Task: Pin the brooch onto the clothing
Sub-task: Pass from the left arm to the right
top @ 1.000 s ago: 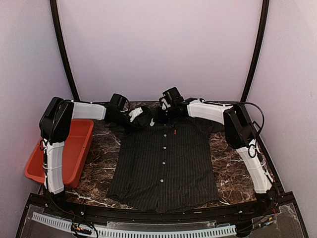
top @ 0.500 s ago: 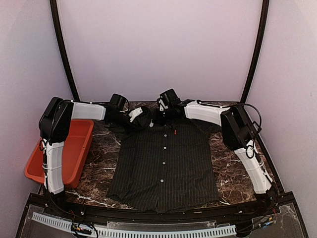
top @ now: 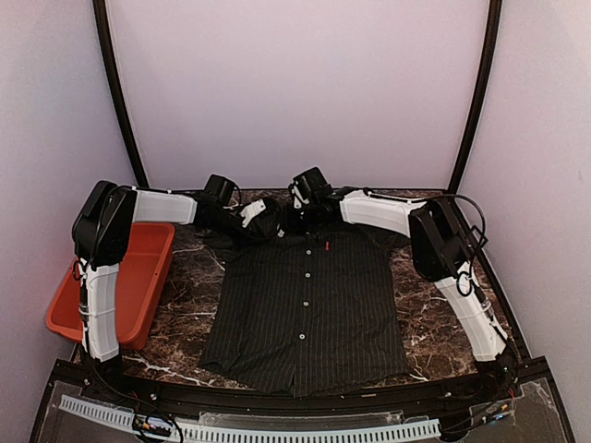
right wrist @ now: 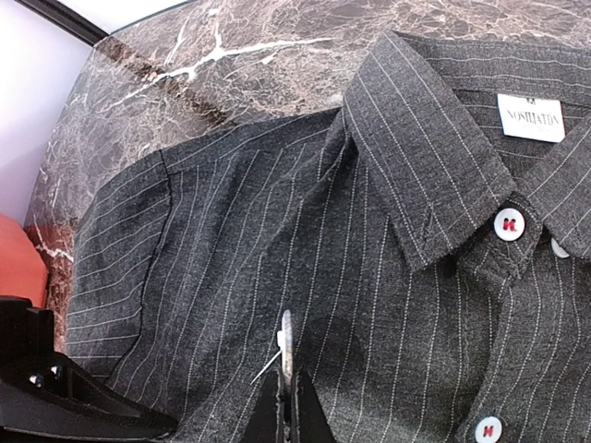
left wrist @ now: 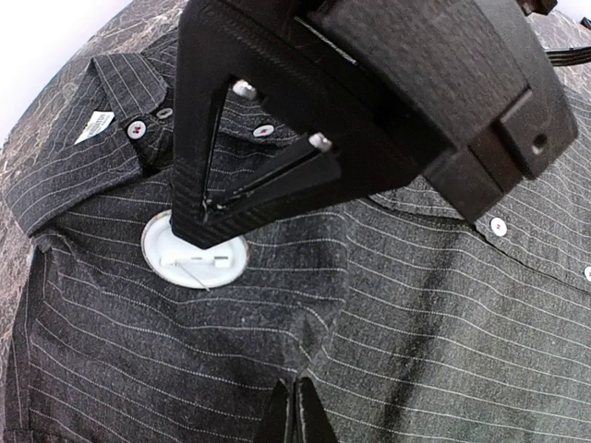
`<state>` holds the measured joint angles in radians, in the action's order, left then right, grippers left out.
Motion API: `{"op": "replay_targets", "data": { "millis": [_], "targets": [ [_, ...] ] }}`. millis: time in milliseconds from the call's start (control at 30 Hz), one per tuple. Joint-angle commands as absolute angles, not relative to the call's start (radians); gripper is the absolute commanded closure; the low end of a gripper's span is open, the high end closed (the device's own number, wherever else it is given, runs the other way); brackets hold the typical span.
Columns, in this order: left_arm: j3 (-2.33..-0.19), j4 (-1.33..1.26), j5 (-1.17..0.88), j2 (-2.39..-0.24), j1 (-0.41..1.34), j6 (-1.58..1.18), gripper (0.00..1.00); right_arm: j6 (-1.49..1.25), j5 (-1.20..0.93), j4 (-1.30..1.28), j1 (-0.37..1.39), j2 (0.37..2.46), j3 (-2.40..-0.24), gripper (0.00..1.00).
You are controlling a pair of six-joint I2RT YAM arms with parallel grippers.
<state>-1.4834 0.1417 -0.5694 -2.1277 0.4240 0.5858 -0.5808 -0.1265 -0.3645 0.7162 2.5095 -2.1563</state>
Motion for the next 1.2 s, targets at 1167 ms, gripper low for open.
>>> {"op": "replay_targets", "data": {
  "millis": [1167],
  "targets": [
    [-1.485,0.161,-0.536,-2.089,0.435,0.581,0.99,-0.545,-0.184,-0.329,0.761,2.43,-2.043,1.0]
  ]
}}
